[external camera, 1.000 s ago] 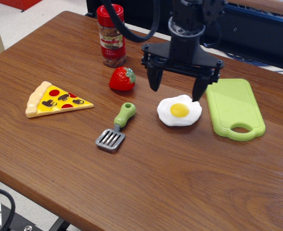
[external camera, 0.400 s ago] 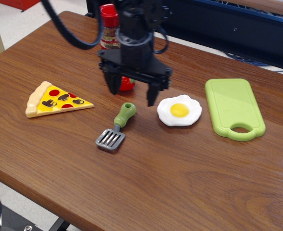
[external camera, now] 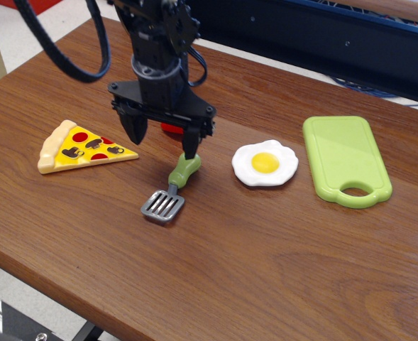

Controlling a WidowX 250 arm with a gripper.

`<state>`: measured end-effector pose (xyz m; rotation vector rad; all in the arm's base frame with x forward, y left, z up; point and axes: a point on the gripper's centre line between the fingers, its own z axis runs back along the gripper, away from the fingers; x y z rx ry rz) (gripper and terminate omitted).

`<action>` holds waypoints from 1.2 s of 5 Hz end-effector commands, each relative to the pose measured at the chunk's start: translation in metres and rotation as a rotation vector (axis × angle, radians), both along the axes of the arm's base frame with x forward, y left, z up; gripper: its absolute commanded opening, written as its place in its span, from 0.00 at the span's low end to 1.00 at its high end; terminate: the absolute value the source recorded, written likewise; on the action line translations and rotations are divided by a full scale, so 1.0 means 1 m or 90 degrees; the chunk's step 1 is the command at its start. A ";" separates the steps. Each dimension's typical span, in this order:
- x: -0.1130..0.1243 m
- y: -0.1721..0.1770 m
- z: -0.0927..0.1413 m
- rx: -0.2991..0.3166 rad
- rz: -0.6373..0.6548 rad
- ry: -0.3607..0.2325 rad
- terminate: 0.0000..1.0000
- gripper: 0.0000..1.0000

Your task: Put spatula on cutting board

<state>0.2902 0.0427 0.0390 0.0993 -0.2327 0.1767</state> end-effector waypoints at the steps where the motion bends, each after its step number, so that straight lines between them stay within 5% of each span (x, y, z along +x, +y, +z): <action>1: 0.004 -0.011 0.000 -0.018 0.001 -0.010 0.00 1.00; 2: 0.006 -0.009 -0.014 0.025 0.030 0.002 0.00 1.00; 4: 0.010 -0.016 -0.028 0.025 0.033 0.026 0.00 1.00; 5: 0.011 -0.015 -0.028 0.022 0.036 0.030 0.00 0.00; 6: 0.012 -0.010 -0.027 0.026 0.043 0.031 0.00 0.00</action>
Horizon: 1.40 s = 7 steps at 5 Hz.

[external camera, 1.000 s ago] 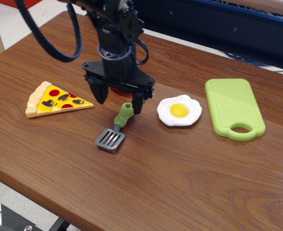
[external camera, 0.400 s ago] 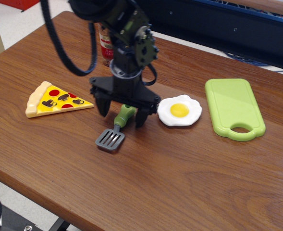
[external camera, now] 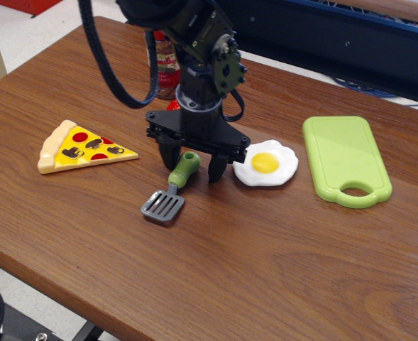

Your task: Put spatula on cutting board

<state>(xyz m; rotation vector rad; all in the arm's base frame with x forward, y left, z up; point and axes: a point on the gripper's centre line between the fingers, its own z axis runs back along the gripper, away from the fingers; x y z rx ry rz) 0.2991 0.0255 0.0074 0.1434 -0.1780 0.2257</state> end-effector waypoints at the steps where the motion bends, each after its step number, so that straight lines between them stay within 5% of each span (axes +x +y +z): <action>1: 0.006 0.011 0.003 0.006 0.014 0.005 0.00 0.00; 2: 0.008 0.012 0.016 0.020 0.020 0.000 0.00 0.00; 4: 0.030 -0.014 0.086 -0.066 0.148 0.037 0.00 0.00; 7: 0.096 -0.079 0.088 -0.144 0.338 -0.039 0.00 0.00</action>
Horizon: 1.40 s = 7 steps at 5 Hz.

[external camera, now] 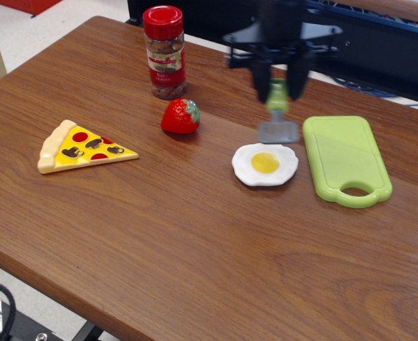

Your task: Put spatula on cutting board

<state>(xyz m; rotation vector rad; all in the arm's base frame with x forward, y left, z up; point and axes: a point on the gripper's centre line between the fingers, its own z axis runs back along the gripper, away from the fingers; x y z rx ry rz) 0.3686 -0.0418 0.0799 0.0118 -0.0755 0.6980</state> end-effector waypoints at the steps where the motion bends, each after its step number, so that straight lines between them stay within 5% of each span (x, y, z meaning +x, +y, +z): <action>1: 0.043 -0.027 0.005 -0.015 0.105 -0.098 0.00 0.00; 5: 0.059 -0.058 -0.031 0.043 0.180 -0.111 0.00 0.00; 6: 0.058 -0.048 -0.021 0.054 0.188 -0.106 0.00 1.00; 7: 0.054 -0.041 -0.008 0.031 0.174 -0.101 0.00 1.00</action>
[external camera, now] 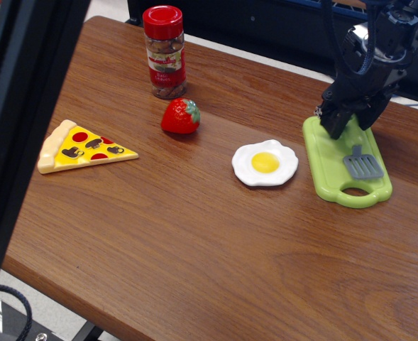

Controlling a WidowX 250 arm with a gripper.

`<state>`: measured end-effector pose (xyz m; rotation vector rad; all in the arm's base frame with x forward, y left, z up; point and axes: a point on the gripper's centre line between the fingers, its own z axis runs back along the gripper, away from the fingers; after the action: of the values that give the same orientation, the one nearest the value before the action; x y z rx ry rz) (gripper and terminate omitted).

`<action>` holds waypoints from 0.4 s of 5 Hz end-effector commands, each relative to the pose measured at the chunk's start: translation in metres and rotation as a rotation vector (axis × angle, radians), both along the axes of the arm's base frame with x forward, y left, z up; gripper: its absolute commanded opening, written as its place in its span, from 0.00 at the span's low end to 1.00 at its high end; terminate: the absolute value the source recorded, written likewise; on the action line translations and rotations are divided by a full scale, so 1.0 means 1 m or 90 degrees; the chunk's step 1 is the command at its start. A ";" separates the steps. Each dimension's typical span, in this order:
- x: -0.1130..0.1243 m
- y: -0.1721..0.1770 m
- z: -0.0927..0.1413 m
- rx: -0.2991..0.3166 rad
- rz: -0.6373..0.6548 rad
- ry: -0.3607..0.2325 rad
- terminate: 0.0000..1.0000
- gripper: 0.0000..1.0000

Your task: Put spatula on cutting board

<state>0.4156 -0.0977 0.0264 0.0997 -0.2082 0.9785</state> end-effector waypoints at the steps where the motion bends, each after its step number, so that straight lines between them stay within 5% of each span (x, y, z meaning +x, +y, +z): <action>1: 0.003 0.020 0.068 -0.033 -0.035 -0.058 0.00 1.00; 2: -0.006 0.023 0.088 -0.039 -0.079 -0.070 0.00 1.00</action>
<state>0.4022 -0.0827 0.0799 0.0329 -0.2166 0.8663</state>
